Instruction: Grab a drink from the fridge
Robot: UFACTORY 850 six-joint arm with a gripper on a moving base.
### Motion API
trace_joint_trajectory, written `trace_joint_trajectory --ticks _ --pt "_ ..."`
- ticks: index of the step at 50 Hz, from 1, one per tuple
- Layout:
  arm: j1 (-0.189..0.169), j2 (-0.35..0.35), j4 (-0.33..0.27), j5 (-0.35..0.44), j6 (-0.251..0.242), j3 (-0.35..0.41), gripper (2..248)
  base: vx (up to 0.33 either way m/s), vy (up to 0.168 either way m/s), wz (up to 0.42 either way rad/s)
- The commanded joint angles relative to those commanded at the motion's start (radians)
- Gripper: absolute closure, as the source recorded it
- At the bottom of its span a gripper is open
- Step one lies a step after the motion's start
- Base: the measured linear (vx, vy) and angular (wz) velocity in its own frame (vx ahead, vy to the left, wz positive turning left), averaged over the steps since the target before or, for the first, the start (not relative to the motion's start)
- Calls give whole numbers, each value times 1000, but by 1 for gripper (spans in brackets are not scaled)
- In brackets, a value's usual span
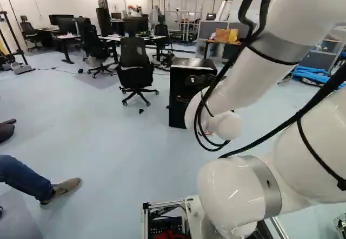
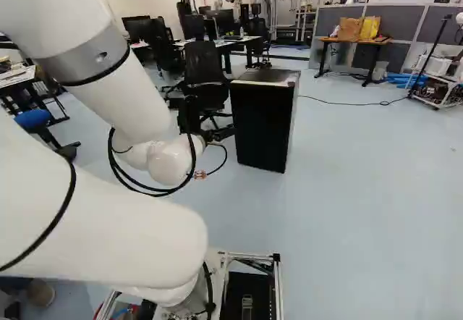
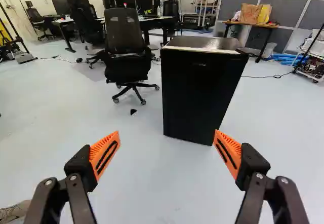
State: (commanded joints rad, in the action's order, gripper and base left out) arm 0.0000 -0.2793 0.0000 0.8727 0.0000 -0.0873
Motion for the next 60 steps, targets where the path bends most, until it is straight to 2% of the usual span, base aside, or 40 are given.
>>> trace_joint_trajectory --ticks 25,60 --pt "0 0 0 0 0 0 3 42 29 -10" --pt "0 0 0 0 0 0 3 95 62 -12"
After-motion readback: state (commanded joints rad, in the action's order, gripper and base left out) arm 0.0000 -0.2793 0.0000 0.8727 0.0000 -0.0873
